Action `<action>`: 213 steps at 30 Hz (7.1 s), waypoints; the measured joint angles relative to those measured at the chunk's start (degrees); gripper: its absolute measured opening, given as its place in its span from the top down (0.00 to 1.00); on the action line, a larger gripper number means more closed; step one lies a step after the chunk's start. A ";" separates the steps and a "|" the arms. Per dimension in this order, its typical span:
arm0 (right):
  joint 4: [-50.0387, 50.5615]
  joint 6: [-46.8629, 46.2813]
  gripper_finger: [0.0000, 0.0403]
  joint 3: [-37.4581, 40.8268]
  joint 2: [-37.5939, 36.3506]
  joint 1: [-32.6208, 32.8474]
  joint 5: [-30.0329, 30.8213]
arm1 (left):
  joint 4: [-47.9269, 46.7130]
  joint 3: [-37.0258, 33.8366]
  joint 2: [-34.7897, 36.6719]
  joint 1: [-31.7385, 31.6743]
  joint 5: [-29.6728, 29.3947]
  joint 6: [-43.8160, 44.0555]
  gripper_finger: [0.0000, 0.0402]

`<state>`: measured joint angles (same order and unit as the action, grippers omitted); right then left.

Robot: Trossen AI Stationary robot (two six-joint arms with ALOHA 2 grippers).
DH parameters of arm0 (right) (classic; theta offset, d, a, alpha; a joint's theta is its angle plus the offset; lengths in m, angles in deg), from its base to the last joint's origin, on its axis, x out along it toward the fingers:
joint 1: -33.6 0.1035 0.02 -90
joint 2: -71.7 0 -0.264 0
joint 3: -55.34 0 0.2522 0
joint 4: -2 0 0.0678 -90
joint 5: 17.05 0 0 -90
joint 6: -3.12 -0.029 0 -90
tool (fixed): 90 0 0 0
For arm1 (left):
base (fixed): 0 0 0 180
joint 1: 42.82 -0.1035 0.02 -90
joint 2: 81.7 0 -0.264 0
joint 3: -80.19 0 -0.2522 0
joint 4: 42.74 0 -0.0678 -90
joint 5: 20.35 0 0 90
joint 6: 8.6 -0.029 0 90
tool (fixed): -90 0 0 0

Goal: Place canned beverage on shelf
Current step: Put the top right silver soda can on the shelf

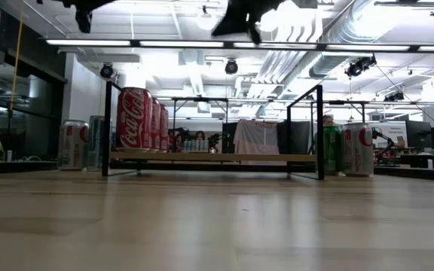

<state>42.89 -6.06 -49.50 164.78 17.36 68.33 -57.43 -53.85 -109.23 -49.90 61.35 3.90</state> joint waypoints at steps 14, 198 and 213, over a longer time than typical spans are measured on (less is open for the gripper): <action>7.80 -8.80 1.00 0.07 -12.11 25.75 23.68 | 5.54 0.09 -1.71 0.07 9.56 2.63 1.00; 45.22 -19.63 0.26 25.38 -5.71 -25.65 10.40 | 4.84 0.02 -1.99 0.77 2.37 5.43 1.00; 45.22 -22.09 0.26 25.38 -5.71 -25.69 10.64 | 3.27 0.02 -1.99 0.77 2.37 5.61 1.00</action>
<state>88.11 -28.15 -24.13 159.08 -8.33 78.97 -54.16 -53.83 -111.22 -49.13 63.72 9.51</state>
